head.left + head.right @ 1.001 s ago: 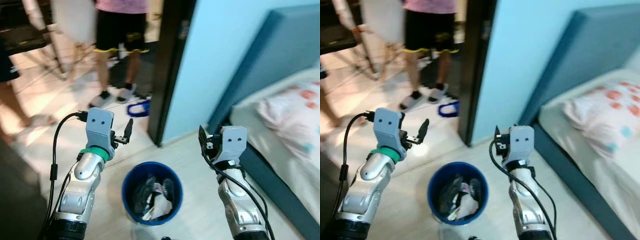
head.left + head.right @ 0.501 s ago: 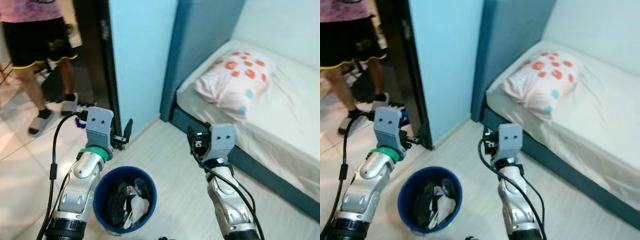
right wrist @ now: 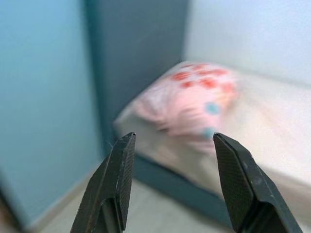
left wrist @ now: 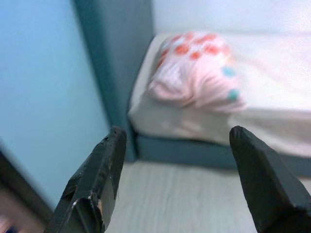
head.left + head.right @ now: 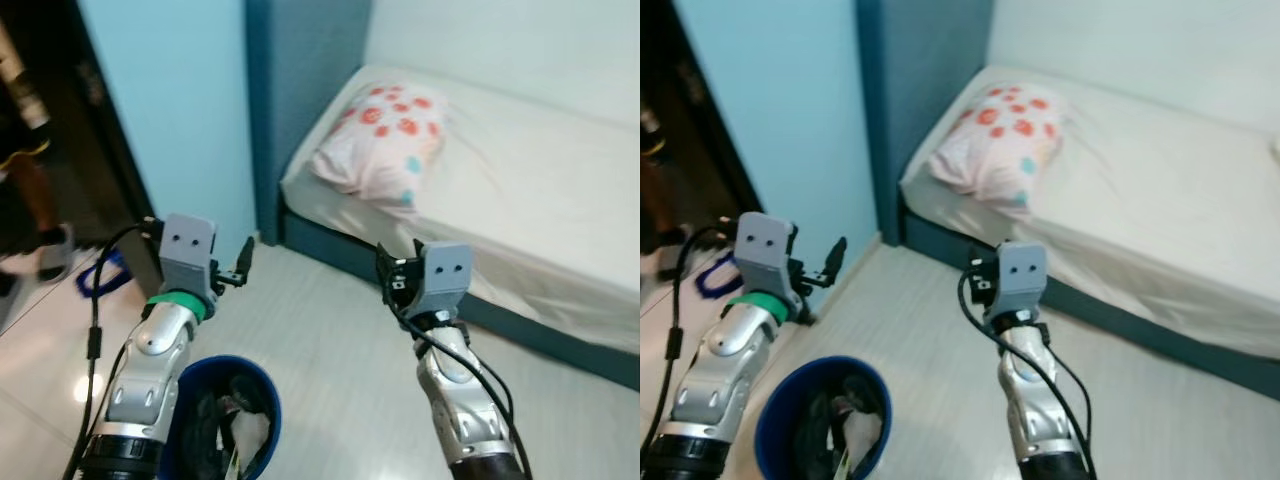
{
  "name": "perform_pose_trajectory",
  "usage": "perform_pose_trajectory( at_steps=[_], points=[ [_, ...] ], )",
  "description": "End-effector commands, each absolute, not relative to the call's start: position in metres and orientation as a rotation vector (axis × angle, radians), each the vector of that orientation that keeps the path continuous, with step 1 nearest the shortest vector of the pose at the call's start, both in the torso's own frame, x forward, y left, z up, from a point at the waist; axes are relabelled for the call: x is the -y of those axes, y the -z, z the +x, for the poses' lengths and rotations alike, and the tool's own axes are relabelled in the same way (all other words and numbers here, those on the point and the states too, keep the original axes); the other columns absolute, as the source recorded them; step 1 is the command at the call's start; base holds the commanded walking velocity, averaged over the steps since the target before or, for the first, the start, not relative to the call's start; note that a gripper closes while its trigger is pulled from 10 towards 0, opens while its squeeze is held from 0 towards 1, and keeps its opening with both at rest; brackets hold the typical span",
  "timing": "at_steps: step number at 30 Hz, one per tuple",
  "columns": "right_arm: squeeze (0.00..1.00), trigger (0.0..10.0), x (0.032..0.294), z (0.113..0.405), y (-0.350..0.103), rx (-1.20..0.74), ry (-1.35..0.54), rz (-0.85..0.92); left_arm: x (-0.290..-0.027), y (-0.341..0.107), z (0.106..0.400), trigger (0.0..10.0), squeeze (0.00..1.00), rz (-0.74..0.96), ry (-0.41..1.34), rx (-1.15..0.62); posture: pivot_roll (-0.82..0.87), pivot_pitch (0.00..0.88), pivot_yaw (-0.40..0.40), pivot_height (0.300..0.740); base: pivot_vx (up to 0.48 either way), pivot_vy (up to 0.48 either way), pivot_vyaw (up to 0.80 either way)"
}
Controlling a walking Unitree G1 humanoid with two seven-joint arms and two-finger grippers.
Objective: Clean up the room
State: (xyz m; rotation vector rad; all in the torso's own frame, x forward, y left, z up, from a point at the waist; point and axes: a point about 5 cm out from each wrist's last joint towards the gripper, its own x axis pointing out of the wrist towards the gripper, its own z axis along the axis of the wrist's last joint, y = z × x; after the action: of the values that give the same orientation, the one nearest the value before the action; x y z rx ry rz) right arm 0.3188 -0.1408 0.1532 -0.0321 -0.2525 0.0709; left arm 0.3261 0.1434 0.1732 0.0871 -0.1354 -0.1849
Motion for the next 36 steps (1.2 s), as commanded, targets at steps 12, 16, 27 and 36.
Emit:
perform_pose_trajectory(
  at_steps=[12, 16, 27, 36],
  points=[
    [0.0, 10.0, 0.1384, 0.3211, -0.1558, 0.252, -0.063, -0.001, -0.1495, -0.1636, 0.3258, 10.0, 0.0, 0.092, 0.169, 0.096, -0.06, 0.06, 0.051, 0.74, 0.0, 0.0, -0.8],
    [0.0, 10.0, 0.138, 0.3213, -0.156, 0.252, -0.063, 0.001, -0.1497, -0.1645, 0.3266, 10.0, 0.0, 0.093, 0.168, 0.097, -0.06, 0.059, 0.052, 0.74, 0.0, 0.0, -0.8],
    [0.0, 10.0, 0.1381, 0.3208, -0.1564, 0.253, -0.059, 0.003, -0.1496, -0.1664, 0.3269, 10.0, 0.0, 0.076, 0.163, 0.109, -0.06, 0.059, 0.05, 0.74, 0.0, 0.0, -0.8],
    [0.0, 10.0, 0.139, 0.3215, -0.1575, 0.256, -0.059, 0.006, -0.1504, -0.1679, 0.327, 10.0, 0.0, 0.082, 0.154, 0.12, -0.06, 0.059, 0.047, 0.74, 0.0, 0.0, -0.8]
  ],
)
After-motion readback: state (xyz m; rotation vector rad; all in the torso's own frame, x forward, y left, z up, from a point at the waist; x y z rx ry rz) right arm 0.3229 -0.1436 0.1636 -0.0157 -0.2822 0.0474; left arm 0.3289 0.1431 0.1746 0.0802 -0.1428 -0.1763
